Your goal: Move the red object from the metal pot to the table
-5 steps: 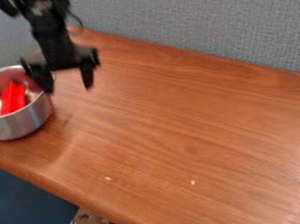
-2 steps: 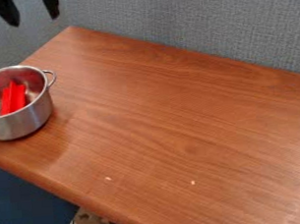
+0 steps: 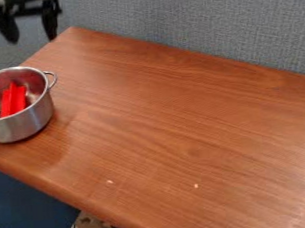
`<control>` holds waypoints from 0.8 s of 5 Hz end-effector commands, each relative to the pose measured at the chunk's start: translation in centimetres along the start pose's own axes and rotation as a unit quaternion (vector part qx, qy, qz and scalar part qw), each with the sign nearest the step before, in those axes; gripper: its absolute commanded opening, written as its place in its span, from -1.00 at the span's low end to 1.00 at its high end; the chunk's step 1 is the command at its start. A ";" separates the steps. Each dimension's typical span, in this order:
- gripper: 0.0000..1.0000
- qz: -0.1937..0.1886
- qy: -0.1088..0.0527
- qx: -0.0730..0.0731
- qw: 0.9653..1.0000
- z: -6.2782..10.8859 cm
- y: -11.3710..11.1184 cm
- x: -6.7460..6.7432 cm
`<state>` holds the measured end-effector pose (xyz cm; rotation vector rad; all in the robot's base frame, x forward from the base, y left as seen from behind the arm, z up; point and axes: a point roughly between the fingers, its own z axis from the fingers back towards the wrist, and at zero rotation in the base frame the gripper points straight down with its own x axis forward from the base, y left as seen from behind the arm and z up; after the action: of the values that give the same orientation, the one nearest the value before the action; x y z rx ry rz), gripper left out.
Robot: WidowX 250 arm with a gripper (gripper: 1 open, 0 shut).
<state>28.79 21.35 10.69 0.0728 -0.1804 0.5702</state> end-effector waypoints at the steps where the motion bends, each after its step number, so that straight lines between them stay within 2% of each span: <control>1: 1.00 -0.006 -0.040 0.010 0.999 2.3 1.6 -2.2; 2: 1.00 0.013 -0.009 0.024 1.000 1.8 2.2 -3.8; 3: 1.00 0.030 0.021 0.038 0.999 1.2 2.2 -5.5; 4: 1.00 0.043 0.018 0.048 0.998 0.0 2.7 -5.2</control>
<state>23.21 20.47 9.10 0.1327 -0.1041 0.6630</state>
